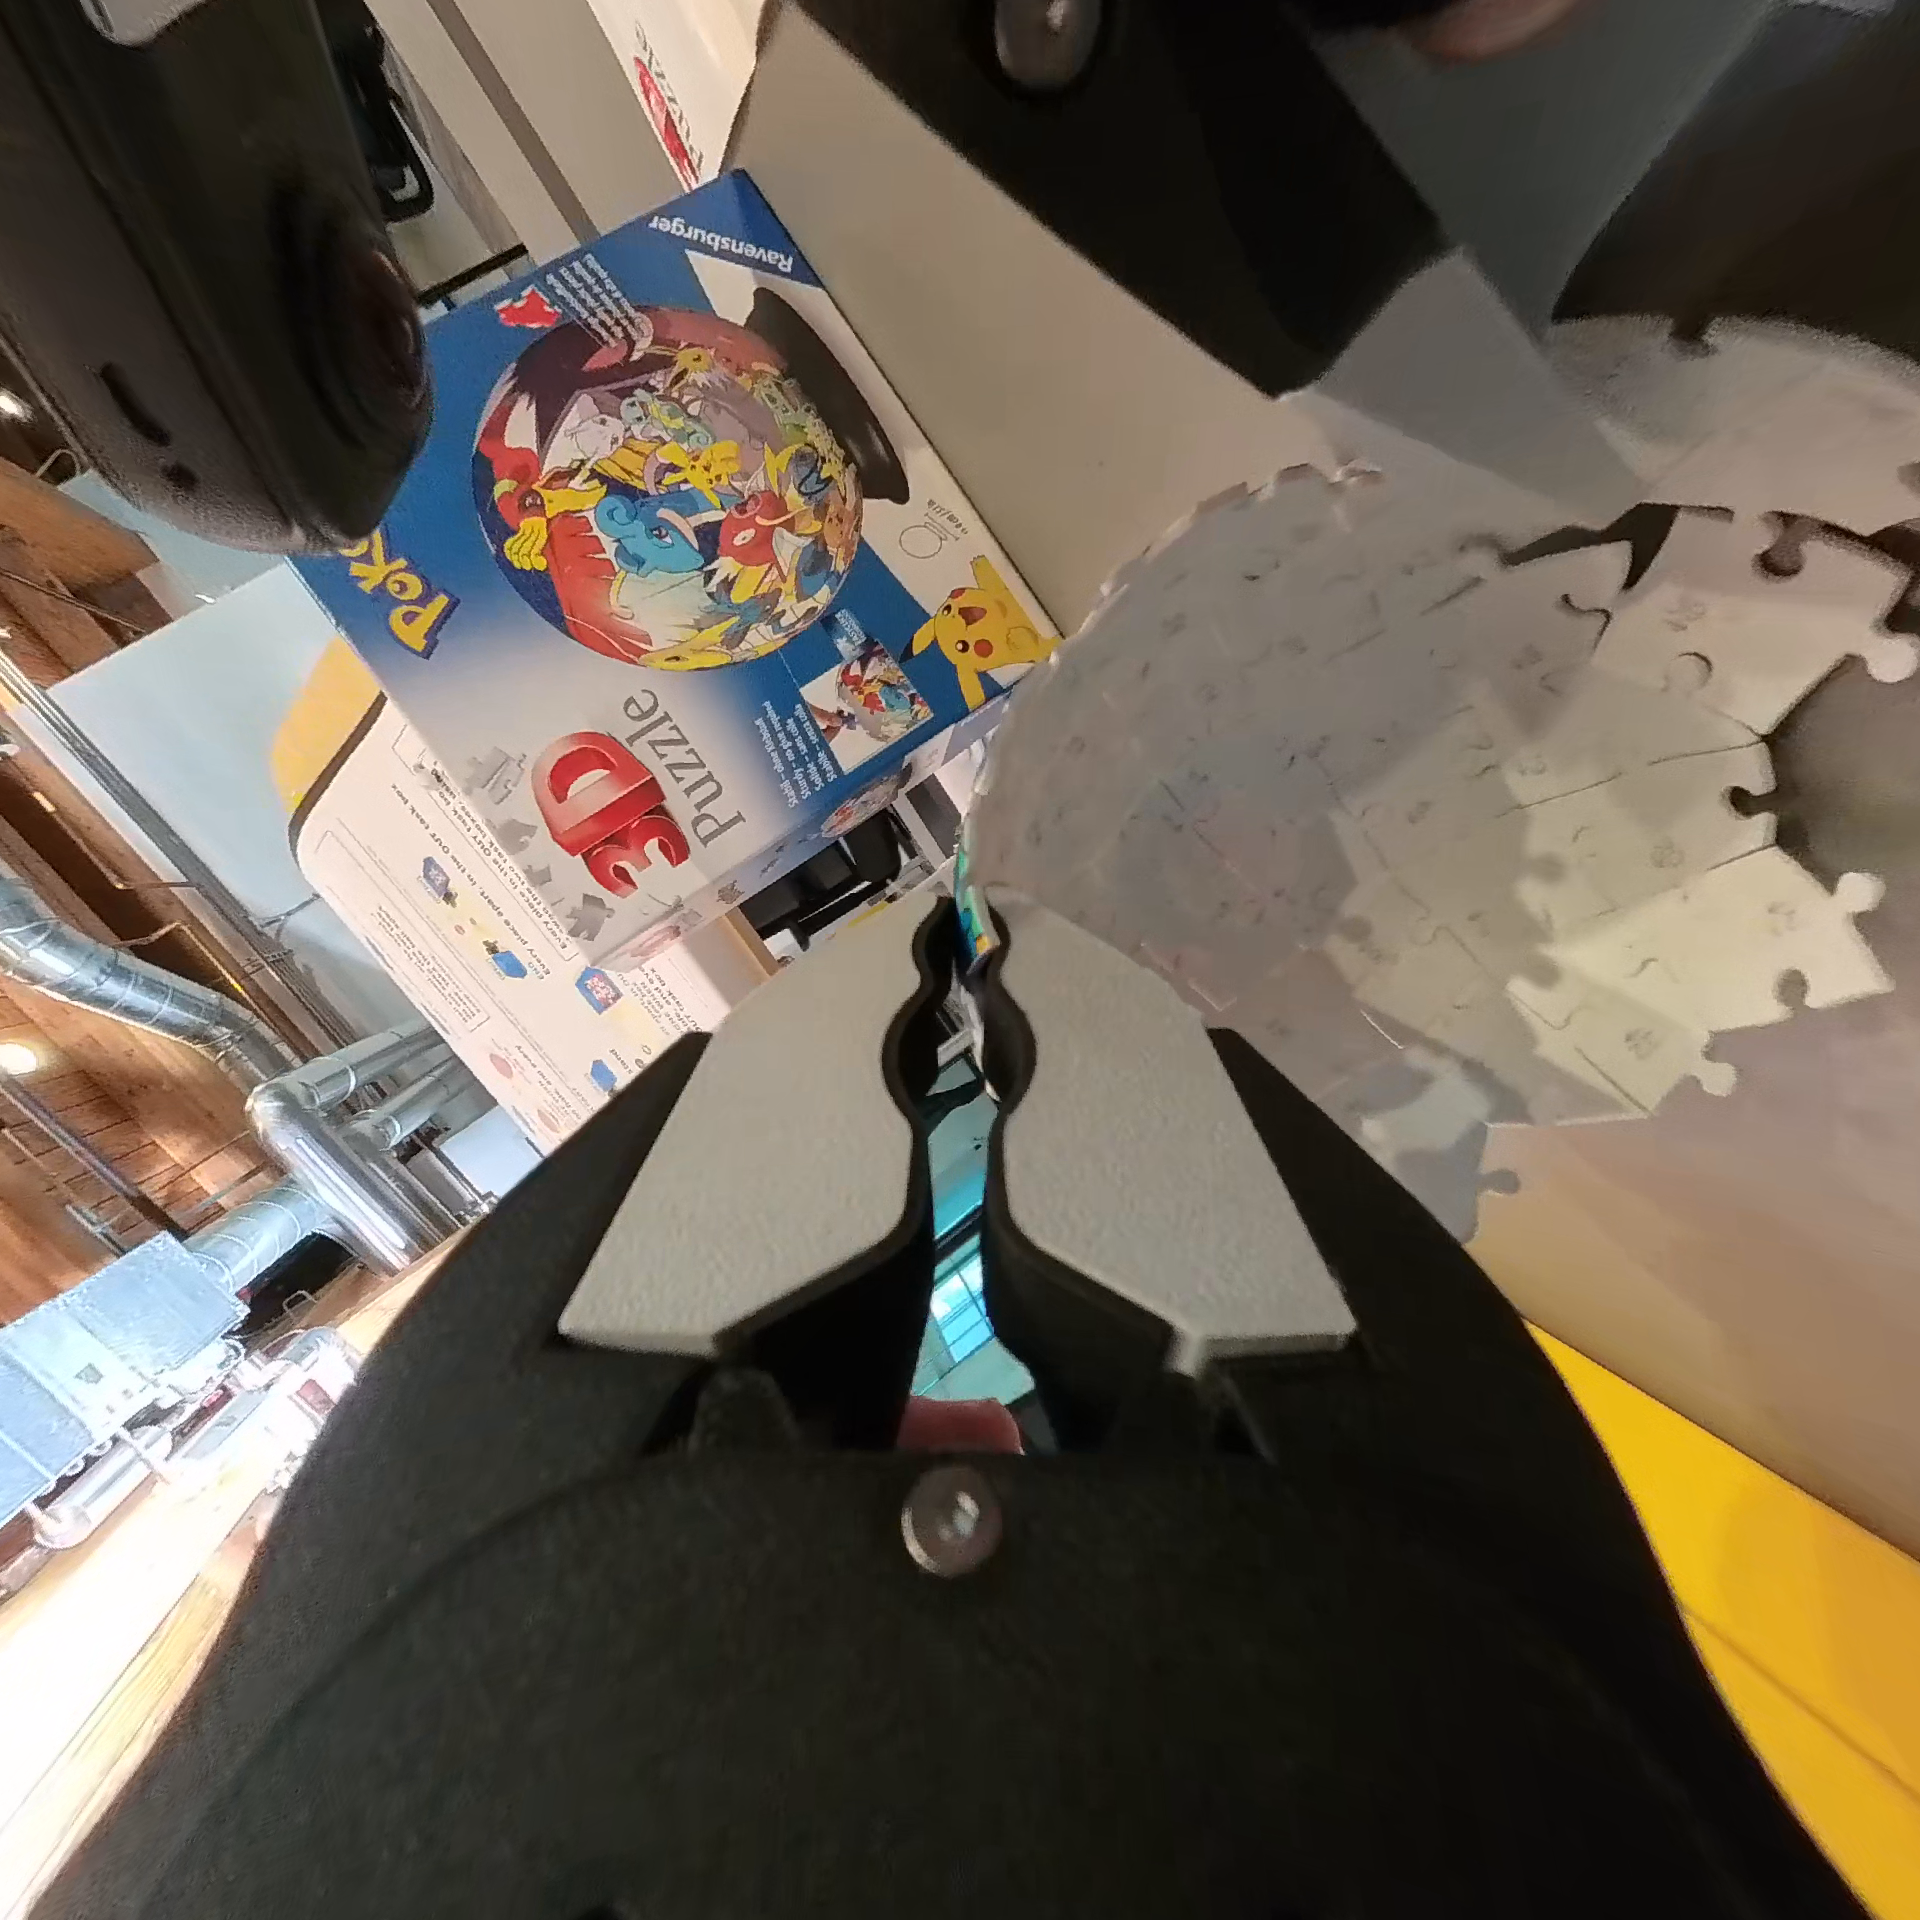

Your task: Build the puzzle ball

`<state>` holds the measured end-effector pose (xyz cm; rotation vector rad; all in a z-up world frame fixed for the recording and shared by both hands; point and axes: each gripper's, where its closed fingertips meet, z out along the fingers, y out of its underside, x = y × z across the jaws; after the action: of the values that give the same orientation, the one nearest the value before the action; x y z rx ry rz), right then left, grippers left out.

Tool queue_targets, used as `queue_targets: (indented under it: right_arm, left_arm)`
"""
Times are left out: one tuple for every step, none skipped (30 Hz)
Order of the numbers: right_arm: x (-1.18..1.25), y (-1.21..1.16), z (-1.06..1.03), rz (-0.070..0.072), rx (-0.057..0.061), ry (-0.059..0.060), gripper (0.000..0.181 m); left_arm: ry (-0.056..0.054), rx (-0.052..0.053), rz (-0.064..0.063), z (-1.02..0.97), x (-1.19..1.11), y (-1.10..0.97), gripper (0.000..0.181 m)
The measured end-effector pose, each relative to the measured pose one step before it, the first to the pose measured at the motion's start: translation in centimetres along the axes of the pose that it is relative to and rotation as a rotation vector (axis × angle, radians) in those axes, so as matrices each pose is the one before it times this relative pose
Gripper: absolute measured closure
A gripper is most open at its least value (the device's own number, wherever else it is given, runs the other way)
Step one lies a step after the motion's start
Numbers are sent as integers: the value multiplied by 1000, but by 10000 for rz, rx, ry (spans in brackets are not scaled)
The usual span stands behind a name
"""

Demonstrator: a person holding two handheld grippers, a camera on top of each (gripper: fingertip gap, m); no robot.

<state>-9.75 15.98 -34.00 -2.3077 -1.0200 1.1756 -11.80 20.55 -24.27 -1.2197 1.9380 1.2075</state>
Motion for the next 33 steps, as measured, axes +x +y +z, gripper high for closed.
queue_targets:
  right_arm:
    - [-70, 40, 43, -16, -6, -11, 158]
    - [-82, 5, 2, 12, -4, -23, 157]
    - [-108, -19, -45, 11, 9, -37, 154]
    - [-96, -79, -98, -46, 43, -9, 148]
    - [39, -93, -174, -51, 58, 91, 141]
    - [69, -32, -240, -4, 34, 67, 139]
    - [0, 8, -263, 80, 36, -19, 139]
    - [43, 12, -238, 107, 44, -24, 139]
    - [27, 103, -159, 61, -23, -28, 140]
    - [-41, 195, -72, 61, -82, -63, 143]
    - [-69, 69, -20, 71, -20, -62, 145]
    - [-96, -2, 22, 29, 0, -53, 146]
    - [-98, 16, 62, -22, -21, -23, 147]
    - [-92, 40, 73, -15, -33, -22, 148]
    - [-55, 22, 78, 50, -16, -36, 147]
    - [-44, -8, 51, 61, 21, -57, 145]
    - [134, 8, 22, 8, -4, 47, 143]
    - [164, -14, 4, -44, -1, 76, 142]
    - [109, -64, 4, 1, 34, 40, 141]
    - [75, -96, 34, 25, 45, 20, 140]
    - [92, -84, 58, -13, 25, 53, 139]
    - [-4, -86, 116, -37, 11, 18, 140]
    - [-67, -68, 137, 1, 1, -10, 140]
    - [-94, -46, 125, -3, -12, -5, 140]
    - [-22, 14, 135, -44, -25, 45, 143]
    - [-35, 13, 150, -44, -8, 30, 146]
    - [-63, 28, 170, -3, 3, 1, 151]
    - [-39, 109, 209, 37, -51, -15, 153]
    - [-89, 43, 172, 56, -9, -57, 157]
    - [-51, -44, 102, 71, 30, -30, 158]
    - [-81, -24, 99, 54, 10, -45, 158]
    - [-23, -49, 84, 62, 14, -27, 158]
    - [-39, -67, 63, 91, 20, -46, 158]
  left_arm:
    - [-11, 13, 5, -22, 7, -28, 179]
    - [-5, 4, 10, -11, 27, -13, 179]
    - [-5, -10, 24, -7, 30, 20, 179]
    - [-1, -18, -11, 10, 4, 69, 179]
    - [17, -25, -36, 18, 21, 68, 179]
    - [18, -32, -25, 18, 17, 63, 179]
    - [16, -25, -28, 4, -8, 34, 179]
    - [27, -27, -43, -3, -9, 4, 179]
    - [15, -31, -37, 7, -25, 7, 179]
    - [33, -40, -52, 14, 9, 6, 179]
    - [10, -13, -5, 7, 3, -44, 179]
    - [-8, -15, 7, -3, -13, -16, 179]
    - [9, -32, -34, 6, 11, -3, 179]
    - [-5, -25, -25, -20, -9, -13, 179]
    - [-13, -17, -27, -23, -9, -16, 179]
    - [12, -55, -58, -11, 7, 26, 179]
    - [12, -49, -30, -14, 24, 35, 179]
    - [-10, -4, -9, -31, -3, -18, 179]
    - [-5, -35, -30, -10, 10, 3, 179]
    - [-3, -57, -15, -13, 2, 20, 179]
    - [-2, -36, -21, -6, -4, 8, 179]
    - [8, -27, -54, 0, -16, -4, 179]
    - [19, -36, -55, 15, 19, -2, 179]
    - [-7, -27, -16, -13, 2, -9, 179]
    - [-17, -19, -40, -28, 4, -50, 179]
    - [-18, -16, -64, -54, 25, -75, 179]
    - [-24, -9, -50, -58, 16, -76, 179]
    - [-25, -15, -36, -48, 13, -61, 179]
    - [-22, -7, -35, -41, 3, -45, 179]
    - [3, -31, -64, -24, -7, 19, 179]
    - [18, -28, -67, -25, 14, 38, 179]
    - [6, -2, -25, -5, 41, 8, 179]
    - [-23, -20, 2, -22, 26, 38, 179]
